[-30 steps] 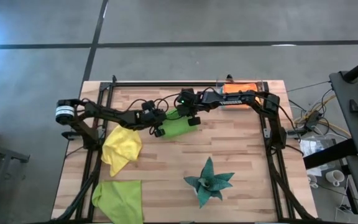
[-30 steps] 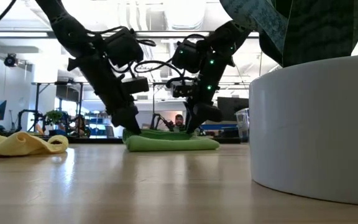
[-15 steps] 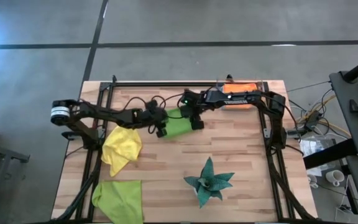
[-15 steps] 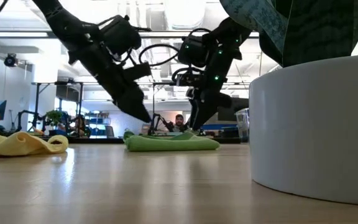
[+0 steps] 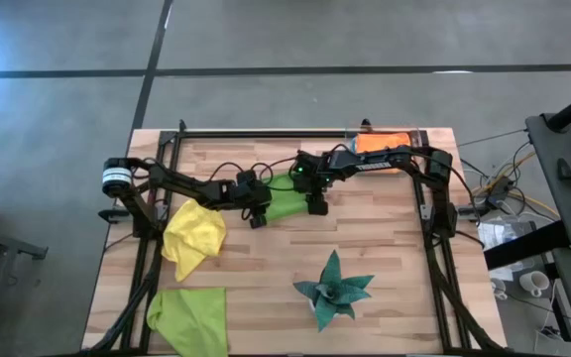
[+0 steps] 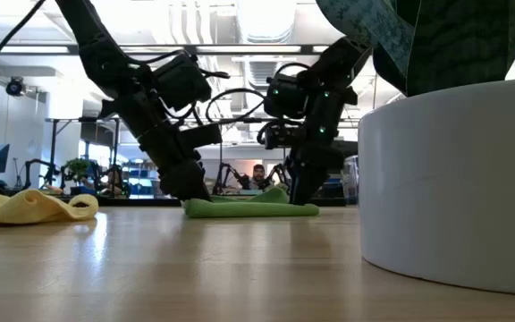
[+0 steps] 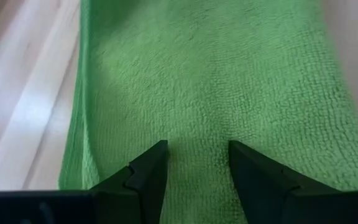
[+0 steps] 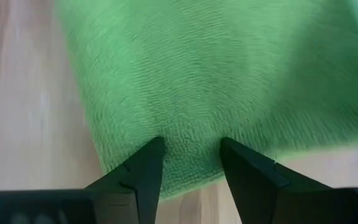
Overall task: Fold microfiber towels
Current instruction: Put the green microfiber cloth into the transparent bin
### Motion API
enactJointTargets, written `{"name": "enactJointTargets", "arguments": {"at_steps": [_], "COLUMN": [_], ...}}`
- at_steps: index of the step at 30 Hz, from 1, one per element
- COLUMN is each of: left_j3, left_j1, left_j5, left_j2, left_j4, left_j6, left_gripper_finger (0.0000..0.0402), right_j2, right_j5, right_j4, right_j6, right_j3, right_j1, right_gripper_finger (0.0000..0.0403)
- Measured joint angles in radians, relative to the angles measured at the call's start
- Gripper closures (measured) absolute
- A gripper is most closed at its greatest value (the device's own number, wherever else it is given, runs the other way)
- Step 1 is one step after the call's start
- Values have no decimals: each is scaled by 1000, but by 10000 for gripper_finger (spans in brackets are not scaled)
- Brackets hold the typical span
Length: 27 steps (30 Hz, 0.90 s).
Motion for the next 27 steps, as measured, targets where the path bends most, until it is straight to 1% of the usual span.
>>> {"name": "enactJointTargets", "arguments": {"at_steps": [4,7,9,12,15,18,21,27], "left_j3": [3,-1,-6,-11,-27,-47,-63,-69], "left_j1": [-4,-3,-3,-4,-4,-4,-4,-4], "left_j5": [14,13,12,12,12,11,7,3], "left_j2": [-53,-70,-70,-66,-61,-61,-61,-61], "left_j4": [-3,-6,-9,-4,-7,-4,-3,20], "left_j6": [3,5,5,6,4,3,2,2], "left_gripper_finger": [244,244,244,244,244,244,244,244], "right_j2": [-67,-108,-115,-109,-67,-25,12,38], "right_j5": [3,11,53,157,157,150,116,65], "right_j4": [-15,-56,-59,-52,-40,-10,14,88], "right_j6": [211,338,446,601,720,810,893,983], "right_j3": [29,32,30,30,28,27,27,30], "right_j1": [-5,-23,-33,-48,-61,-59,-50,-48], "right_gripper_finger": [220,187,158,119,98,94,100,115]}}
